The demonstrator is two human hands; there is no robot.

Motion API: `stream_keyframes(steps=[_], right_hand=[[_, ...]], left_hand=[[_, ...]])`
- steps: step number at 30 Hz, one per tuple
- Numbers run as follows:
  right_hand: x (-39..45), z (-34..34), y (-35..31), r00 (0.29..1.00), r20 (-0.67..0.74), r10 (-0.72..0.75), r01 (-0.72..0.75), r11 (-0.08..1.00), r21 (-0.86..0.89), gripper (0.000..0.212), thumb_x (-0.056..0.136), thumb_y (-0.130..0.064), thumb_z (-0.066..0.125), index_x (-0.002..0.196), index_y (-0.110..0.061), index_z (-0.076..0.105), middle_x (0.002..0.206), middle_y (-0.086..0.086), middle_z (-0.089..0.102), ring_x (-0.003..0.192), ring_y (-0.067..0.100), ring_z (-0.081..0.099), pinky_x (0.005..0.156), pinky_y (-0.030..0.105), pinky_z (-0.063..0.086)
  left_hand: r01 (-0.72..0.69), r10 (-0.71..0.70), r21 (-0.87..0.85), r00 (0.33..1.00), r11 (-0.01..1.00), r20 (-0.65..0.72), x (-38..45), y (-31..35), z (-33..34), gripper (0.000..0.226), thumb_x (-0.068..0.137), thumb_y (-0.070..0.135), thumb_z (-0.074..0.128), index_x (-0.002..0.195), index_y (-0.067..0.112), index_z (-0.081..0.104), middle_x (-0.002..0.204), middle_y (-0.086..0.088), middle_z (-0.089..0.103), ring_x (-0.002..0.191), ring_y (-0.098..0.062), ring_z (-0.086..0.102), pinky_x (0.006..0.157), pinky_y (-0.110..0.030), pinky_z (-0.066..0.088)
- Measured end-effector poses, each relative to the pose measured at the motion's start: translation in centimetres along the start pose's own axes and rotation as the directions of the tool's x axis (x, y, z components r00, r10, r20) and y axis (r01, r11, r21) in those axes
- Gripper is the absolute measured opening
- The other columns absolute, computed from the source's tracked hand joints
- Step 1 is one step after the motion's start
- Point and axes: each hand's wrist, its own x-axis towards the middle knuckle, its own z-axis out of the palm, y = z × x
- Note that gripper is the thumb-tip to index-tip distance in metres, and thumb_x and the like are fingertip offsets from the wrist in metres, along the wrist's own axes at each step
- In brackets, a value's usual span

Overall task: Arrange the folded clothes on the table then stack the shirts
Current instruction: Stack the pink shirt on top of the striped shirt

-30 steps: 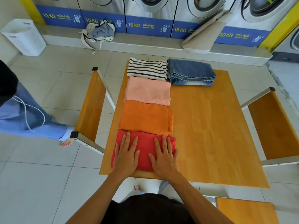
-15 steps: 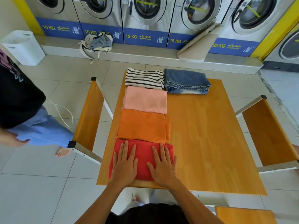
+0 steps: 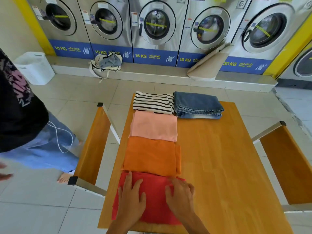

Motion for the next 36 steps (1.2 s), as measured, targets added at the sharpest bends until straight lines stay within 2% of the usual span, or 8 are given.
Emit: stream_keyframes(steps=[2, 4, 10, 15, 19, 25, 30, 36], right_hand=[[1.6, -1.3, -0.5, 0.998, -0.065, 0.026, -0.023, 0.999, 0.049, 0.013, 0.088, -0.029, 0.058, 0.092, -0.028, 0.07, 0.086, -0.011, 0.072, 0.09, 0.014, 0.066, 0.087, 0.033, 0.032], [3.7, -2.5, -1.1, 0.995, -0.085, 0.045, -0.035, 0.993, 0.11, 0.014, 0.091, -0.028, 0.057, 0.095, -0.03, 0.07, 0.09, -0.013, 0.072, 0.09, 0.01, 0.064, 0.085, 0.03, 0.031], [11.4, -3.8, -1.4, 0.993, -0.098, 0.062, -0.035, 0.967, 0.253, 0.022, 0.091, -0.026, 0.056, 0.107, -0.019, 0.07, 0.103, -0.001, 0.071, 0.097, 0.02, 0.065, 0.082, 0.038, 0.054], [17.7, -4.1, -1.7, 0.989, -0.027, 0.146, -0.134, 0.956, 0.259, 0.038, 0.095, -0.03, 0.056, 0.127, -0.01, 0.057, 0.126, 0.011, 0.061, 0.115, 0.026, 0.056, 0.089, 0.036, 0.05], [22.3, -3.3, -1.5, 0.947, 0.201, 0.25, -0.3, 0.913, 0.278, 0.053, 0.098, -0.04, 0.05, 0.135, -0.004, 0.044, 0.134, 0.019, 0.05, 0.119, 0.034, 0.053, 0.094, 0.044, 0.05], [26.8, -1.4, -2.4, 0.876, 0.332, 0.349, -0.463, 0.801, 0.378, 0.062, 0.098, -0.051, 0.042, 0.135, -0.001, 0.04, 0.135, 0.018, 0.048, 0.115, 0.032, 0.054, 0.086, 0.039, 0.05], [29.2, 0.0, -2.3, 0.848, 0.357, 0.391, -0.509, 0.786, 0.349, 0.073, 0.093, -0.061, 0.044, 0.133, 0.0, 0.039, 0.127, 0.016, 0.058, 0.11, 0.033, 0.059, 0.081, 0.038, 0.05], [30.5, 1.0, -2.1, 0.859, 0.349, 0.374, -0.472, 0.843, 0.258, 0.06, 0.096, -0.056, 0.042, 0.123, -0.005, 0.055, 0.119, 0.014, 0.064, 0.105, 0.03, 0.061, 0.087, 0.04, 0.05]], left_hand=[[0.006, -0.013, -0.102, 0.998, 0.995, -0.069, 1.0, 1.3, -1.4, 0.043, 0.092, 0.034, 0.051, 0.134, 0.03, 0.048, 0.16, -0.006, 0.016, 0.147, -0.024, 0.018, 0.119, -0.044, 0.02], [-0.004, -0.016, -0.201, 0.995, 0.98, -0.099, 2.7, 2.4, -2.9, 0.033, 0.092, 0.029, 0.054, 0.125, 0.028, 0.055, 0.157, -0.006, 0.025, 0.145, -0.024, 0.022, 0.118, -0.04, 0.024], [-0.017, -0.03, -0.322, 0.99, 0.947, -0.139, 9.9, 5.0, -7.7, 0.033, 0.093, 0.025, 0.054, 0.125, 0.019, 0.055, 0.135, -0.002, 0.052, 0.126, -0.021, 0.048, 0.105, -0.037, 0.041], [0.001, -0.058, -0.324, 0.985, 0.946, -0.165, 16.3, 5.6, -10.2, 0.035, 0.098, 0.025, 0.047, 0.132, 0.018, 0.051, 0.139, -0.005, 0.053, 0.129, -0.023, 0.049, 0.105, -0.037, 0.041], [0.203, -0.245, -0.309, 0.964, 0.929, -0.103, 21.4, 6.4, -10.9, 0.057, 0.099, 0.04, 0.038, 0.146, 0.011, 0.027, 0.15, -0.014, 0.039, 0.136, -0.033, 0.041, 0.104, -0.044, 0.041], [0.382, -0.389, -0.334, 0.92, 0.862, 0.047, 26.8, 7.2, -10.3, 0.07, 0.096, 0.058, 0.021, 0.135, 0.006, 0.048, 0.139, -0.018, 0.051, 0.128, -0.036, 0.048, 0.104, -0.046, 0.04], [0.436, -0.447, -0.321, 0.893, 0.841, 0.041, 28.7, 6.4, -9.8, 0.063, 0.091, 0.065, 0.025, 0.094, 0.009, 0.053, 0.114, -0.018, 0.063, 0.093, -0.027, 0.058, 0.084, -0.038, 0.048], [0.505, -0.516, -0.322, 0.855, 0.8, 0.06, 30.0, 6.5, -9.0, 0.066, 0.097, 0.056, 0.023, 0.12, 0.002, 0.054, 0.127, -0.02, 0.058, 0.116, -0.036, 0.055, 0.097, -0.043, 0.044]])
